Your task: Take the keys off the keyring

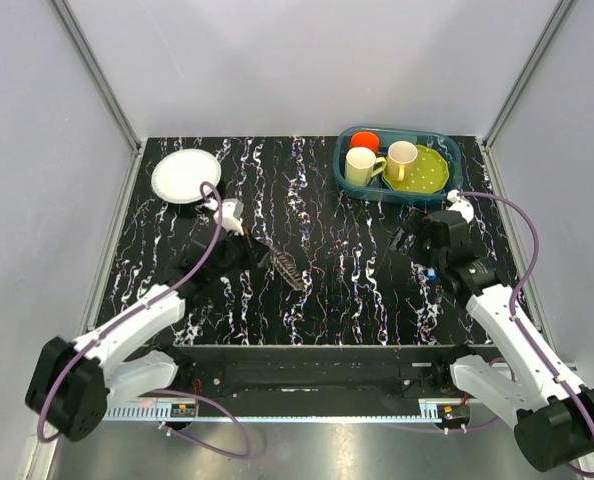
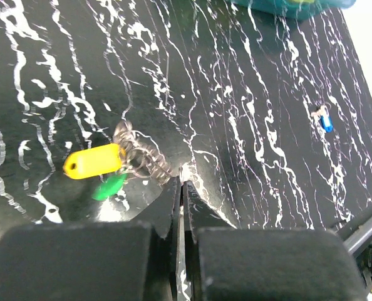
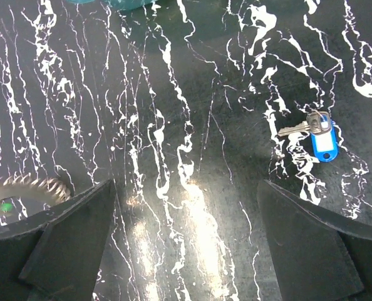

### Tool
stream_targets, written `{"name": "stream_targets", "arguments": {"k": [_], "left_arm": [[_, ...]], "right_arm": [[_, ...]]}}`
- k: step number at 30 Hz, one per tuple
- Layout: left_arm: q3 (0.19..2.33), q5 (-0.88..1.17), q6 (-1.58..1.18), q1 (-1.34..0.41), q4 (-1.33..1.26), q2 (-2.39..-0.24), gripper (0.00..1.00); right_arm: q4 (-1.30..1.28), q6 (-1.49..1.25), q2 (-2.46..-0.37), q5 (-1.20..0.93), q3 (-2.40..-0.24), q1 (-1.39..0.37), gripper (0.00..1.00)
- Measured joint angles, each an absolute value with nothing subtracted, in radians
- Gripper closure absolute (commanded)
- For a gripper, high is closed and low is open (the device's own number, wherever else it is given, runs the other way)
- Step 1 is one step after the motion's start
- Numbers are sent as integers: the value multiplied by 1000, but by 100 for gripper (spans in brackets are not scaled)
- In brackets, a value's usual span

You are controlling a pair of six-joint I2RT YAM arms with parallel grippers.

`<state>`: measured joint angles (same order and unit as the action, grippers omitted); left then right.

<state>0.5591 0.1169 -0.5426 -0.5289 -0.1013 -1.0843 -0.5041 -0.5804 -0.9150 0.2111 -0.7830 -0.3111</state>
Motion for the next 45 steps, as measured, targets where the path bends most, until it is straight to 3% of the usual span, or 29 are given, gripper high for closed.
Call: {"name": "stream_targets", "arguments": {"k": [9, 17, 24, 26, 28, 29, 30, 35, 45], "left_arm": [[606, -70, -523, -530, 145, -904, 100], [654, -97, -498, -534, 96, -1195, 98], [875, -18, -430, -534, 102, -1469, 64], [929, 8, -407, -534, 94, -1473, 34], [960, 34, -381, -534, 75, -1457, 24], [965, 47, -368, -533, 72, -1443, 5], [965, 62, -359, -533, 74, -1424, 1], [930, 179, -336, -533, 88, -1273, 1], [724, 300, -376, -533, 106, -744, 1]], "right_arm": [[-520, -586, -915, 130, -786, -311, 0], [-524, -580, -892, 52, -815, -311, 0], [-563, -546, -888, -38, -857, -311, 0], [-575, -527, -896, -103, -871, -311, 0], [-577, -516, -906, -173, -884, -311, 0], [-579, -511, -909, -208, -891, -311, 0], [-580, -509, -910, -238, -896, -311, 0], [-583, -508, -879, -334, -900, -311, 0], [-567, -537, -708, -373, -915, -311, 0]]}}
